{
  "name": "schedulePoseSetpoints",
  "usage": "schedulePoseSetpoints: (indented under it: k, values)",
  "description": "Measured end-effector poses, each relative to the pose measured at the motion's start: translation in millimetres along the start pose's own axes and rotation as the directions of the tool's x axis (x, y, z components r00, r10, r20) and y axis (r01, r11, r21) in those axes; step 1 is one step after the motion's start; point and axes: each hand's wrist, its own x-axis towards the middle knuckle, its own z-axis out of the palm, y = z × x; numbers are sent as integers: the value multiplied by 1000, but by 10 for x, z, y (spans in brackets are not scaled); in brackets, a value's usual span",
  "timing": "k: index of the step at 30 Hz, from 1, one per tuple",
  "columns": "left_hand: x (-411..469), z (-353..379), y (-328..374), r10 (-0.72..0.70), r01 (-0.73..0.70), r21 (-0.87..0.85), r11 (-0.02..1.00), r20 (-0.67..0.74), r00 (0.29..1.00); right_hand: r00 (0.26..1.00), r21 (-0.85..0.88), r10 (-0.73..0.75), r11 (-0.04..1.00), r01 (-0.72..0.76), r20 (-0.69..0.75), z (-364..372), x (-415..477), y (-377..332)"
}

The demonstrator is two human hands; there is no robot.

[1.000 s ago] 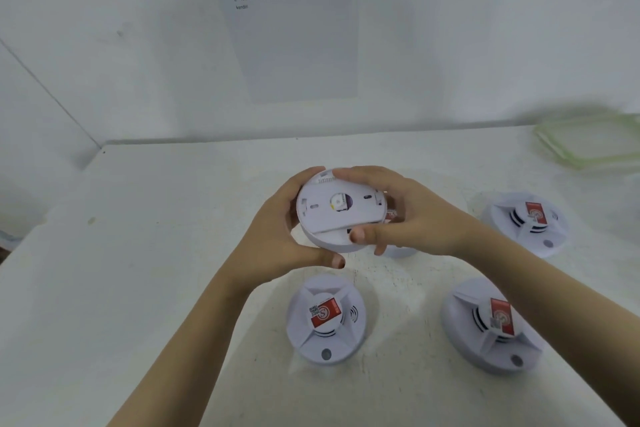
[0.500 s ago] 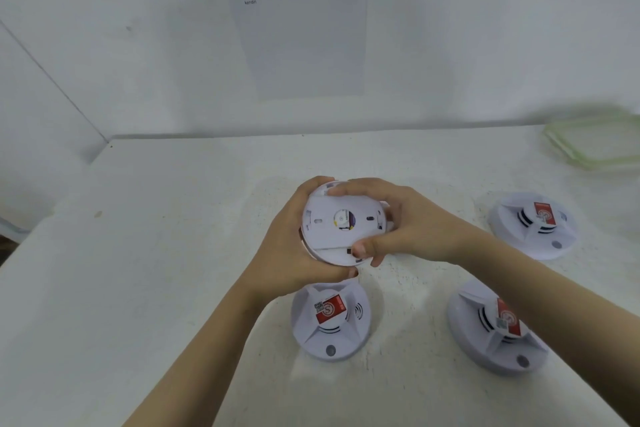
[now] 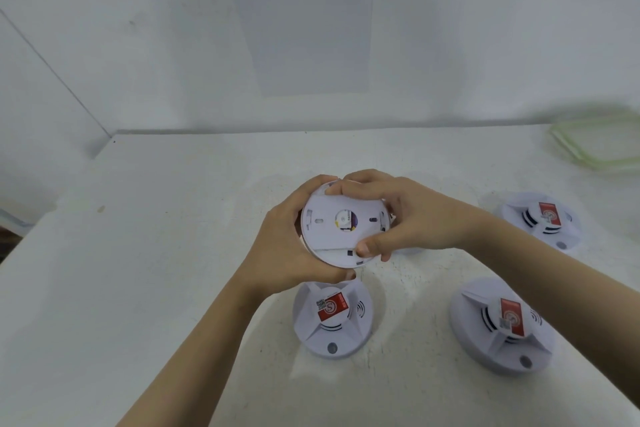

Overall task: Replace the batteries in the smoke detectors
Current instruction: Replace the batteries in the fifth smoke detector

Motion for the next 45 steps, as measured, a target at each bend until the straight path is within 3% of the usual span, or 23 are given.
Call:
schedulePoseSetpoints:
  k: [4, 8, 13, 22, 34, 37, 41, 45]
  values:
    - [-5, 22, 19, 11, -11, -25, 1000, -35, 999, 998, -253, -43, 967, 28, -53, 7, -4, -64]
    - [15, 58, 51, 55, -55, 1, 998, -75, 996, 991, -313, -58, 950, 19, -118, 44, -16, -130]
    - [18, 79, 70, 89, -87, 28, 996, -79, 993, 993, -480, -68, 877, 12, -100, 51, -16, -166]
    - [-5, 74, 37, 78, -75, 55, 996, -44, 996, 997, -462, 28, 885, -60, -77, 75, -20, -154]
    - [-24, 45, 48, 44, -43, 37, 998, -26, 999, 998, -448, 59, 893, -51, 6, 57, -17, -208]
    - [-4, 72, 44, 42, -40, 51, 998, -32, 999, 997, -554, 80, 830, -65, 1, 28, -29, -231]
    - [42, 93, 22, 48, -44, 81, 996, -48, 998, 998, -761, -45, 649, -11, -53, 38, -61, -326]
    - [77, 80, 13, 47, -43, 79, 996, -49, 998, 995, -781, -96, 624, 28, -41, 90, -65, -356]
